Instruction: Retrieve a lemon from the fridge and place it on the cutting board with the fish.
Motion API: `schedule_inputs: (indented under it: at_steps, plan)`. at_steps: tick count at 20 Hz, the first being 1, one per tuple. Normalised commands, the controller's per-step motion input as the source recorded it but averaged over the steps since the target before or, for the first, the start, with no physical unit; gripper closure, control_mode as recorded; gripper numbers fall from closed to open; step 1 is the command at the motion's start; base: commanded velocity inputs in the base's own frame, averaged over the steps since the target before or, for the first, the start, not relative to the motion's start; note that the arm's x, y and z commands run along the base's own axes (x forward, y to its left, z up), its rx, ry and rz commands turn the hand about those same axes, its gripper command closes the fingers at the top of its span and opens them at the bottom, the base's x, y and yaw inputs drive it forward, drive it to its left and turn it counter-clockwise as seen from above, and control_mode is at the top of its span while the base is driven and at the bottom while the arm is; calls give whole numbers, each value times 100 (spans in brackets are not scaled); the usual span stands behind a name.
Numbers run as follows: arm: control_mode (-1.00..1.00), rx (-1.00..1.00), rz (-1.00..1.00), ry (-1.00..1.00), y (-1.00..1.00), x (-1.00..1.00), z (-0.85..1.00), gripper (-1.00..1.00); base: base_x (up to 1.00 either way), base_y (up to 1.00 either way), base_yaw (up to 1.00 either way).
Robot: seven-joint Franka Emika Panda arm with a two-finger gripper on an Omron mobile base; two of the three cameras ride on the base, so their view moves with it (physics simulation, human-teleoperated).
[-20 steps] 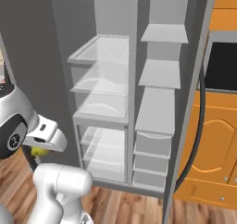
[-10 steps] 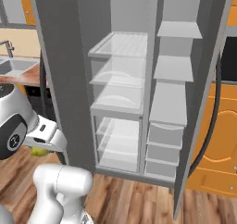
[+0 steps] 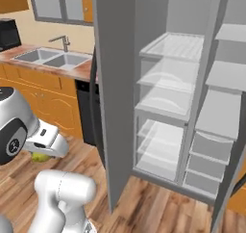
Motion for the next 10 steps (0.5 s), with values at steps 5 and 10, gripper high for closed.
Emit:
schedule_inputs:
  at_steps: [5,10]
  plan:
    - [100,0,0,0,0,0,0,100,-68,47,44]
    - [100,0,0,0,0,0,0,100,-29,69,43]
